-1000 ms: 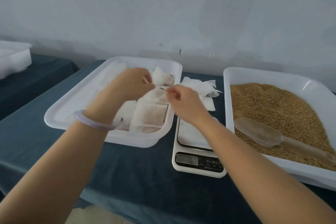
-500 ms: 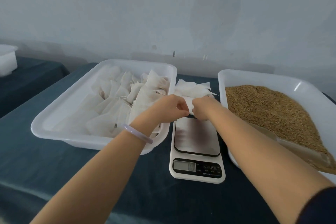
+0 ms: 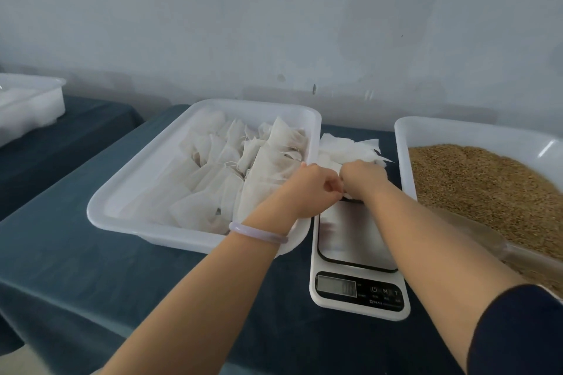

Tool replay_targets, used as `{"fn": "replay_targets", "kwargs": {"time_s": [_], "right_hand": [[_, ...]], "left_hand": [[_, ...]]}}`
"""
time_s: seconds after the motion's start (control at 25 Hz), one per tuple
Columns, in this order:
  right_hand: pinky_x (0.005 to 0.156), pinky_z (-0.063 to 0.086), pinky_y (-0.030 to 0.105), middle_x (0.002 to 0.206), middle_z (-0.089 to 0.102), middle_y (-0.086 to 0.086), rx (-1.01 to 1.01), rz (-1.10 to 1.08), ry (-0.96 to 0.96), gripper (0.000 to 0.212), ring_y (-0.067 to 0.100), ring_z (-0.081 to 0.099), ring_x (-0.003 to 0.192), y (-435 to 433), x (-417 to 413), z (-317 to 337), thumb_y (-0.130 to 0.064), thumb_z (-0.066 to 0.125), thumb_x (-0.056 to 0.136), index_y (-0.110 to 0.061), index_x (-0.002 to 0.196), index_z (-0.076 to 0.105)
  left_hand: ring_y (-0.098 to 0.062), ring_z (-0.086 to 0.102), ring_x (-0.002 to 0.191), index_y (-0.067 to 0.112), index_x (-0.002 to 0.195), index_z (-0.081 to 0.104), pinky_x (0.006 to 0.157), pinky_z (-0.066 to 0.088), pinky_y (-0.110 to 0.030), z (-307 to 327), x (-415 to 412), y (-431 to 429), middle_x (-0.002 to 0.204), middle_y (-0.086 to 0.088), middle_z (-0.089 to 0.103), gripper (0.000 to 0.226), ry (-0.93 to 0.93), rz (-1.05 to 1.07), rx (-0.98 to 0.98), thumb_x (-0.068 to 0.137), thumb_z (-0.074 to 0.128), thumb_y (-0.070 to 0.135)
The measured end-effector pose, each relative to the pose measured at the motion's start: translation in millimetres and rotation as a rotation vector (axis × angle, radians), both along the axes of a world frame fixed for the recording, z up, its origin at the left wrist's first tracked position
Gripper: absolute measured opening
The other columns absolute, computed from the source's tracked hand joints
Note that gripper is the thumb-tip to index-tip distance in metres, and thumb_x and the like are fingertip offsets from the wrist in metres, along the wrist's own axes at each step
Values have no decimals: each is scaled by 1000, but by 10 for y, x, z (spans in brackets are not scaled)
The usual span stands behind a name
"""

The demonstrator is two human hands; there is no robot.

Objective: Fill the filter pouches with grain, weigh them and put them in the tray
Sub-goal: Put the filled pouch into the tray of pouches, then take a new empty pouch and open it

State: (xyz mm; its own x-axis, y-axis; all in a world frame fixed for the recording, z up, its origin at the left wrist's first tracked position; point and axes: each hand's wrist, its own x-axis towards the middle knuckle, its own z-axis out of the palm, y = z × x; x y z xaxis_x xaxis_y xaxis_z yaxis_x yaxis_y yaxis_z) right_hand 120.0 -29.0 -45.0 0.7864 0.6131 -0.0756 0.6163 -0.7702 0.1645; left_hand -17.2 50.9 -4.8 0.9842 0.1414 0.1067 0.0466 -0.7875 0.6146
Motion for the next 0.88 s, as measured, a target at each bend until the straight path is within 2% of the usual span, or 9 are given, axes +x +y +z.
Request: {"fn": "replay_targets", "kwargs": {"time_s": [0.12,0.2,0.32,0.4,0.56,0.68,0.76,0.8,0.88], "right_hand": [[74,35,30,106,63,5,-3,20,-47,20,25,59,98,46,35,-25,-8,47,86,-13,99,62],[82,36,32,108,63,4,-13,7,-68,22,25,58,101,47,28,-38,-6,46,87,-14,99,62],[94,35,39,107,62,5,7,14,-144,22,27,52,107,33,12,34,-8,46,87,-15,100,62],[82,40,37,93,59,7,156,-20,-126,20,28,52,94,7,-25,253,-9,44,87,-13,93,62],[55,43,29,68,58,5,876,-117,368,22,17,54,63,-352,-206,702,-14,47,86,-3,76,62],[52,51,24,56,50,-3,1024,-81,706,27,7,52,50,-815,-523,749,-19,52,87,-10,62,55],[55,48,23,60,48,0,1095,-43,814,27,10,50,54,-985,-591,689,-16,51,90,-11,64,54],[59,48,27,65,48,5,1162,-44,861,25,14,51,59,-1027,-585,642,-14,50,92,-9,68,56],[67,46,38,74,51,13,1307,-77,950,24,24,51,71,-1065,-561,581,-14,49,94,-6,76,61]], "left_hand": [[-15,54,94,9,95,71,105,29,-29,-2,8,2,85,5,65,17,-12,-3,14,89,56,11],[-15,47,97,10,98,71,93,24,-19,-13,8,-4,92,1,68,19,-11,-4,91,90,54,12],[-10,41,90,10,95,71,94,25,-21,-14,-7,-10,89,2,66,18,-4,-1,73,89,54,12],[-12,45,95,10,94,71,97,27,-23,-8,9,11,88,1,66,17,22,-3,60,89,55,12],[-17,54,102,17,113,58,86,38,-23,-43,24,31,109,0,62,25,19,26,3,88,60,21],[-14,33,130,16,142,29,103,24,-20,36,33,21,141,0,36,83,-223,23,-69,76,77,33],[-13,32,135,20,150,11,109,27,-26,161,93,-43,147,2,30,111,-163,-29,-363,66,82,38],[-16,45,128,23,150,12,106,37,-32,209,126,-87,143,1,39,111,-78,-38,-526,64,82,35],[-24,64,104,14,143,33,92,52,-41,240,185,-146,122,-9,59,85,24,-33,-750,72,81,16]]}}
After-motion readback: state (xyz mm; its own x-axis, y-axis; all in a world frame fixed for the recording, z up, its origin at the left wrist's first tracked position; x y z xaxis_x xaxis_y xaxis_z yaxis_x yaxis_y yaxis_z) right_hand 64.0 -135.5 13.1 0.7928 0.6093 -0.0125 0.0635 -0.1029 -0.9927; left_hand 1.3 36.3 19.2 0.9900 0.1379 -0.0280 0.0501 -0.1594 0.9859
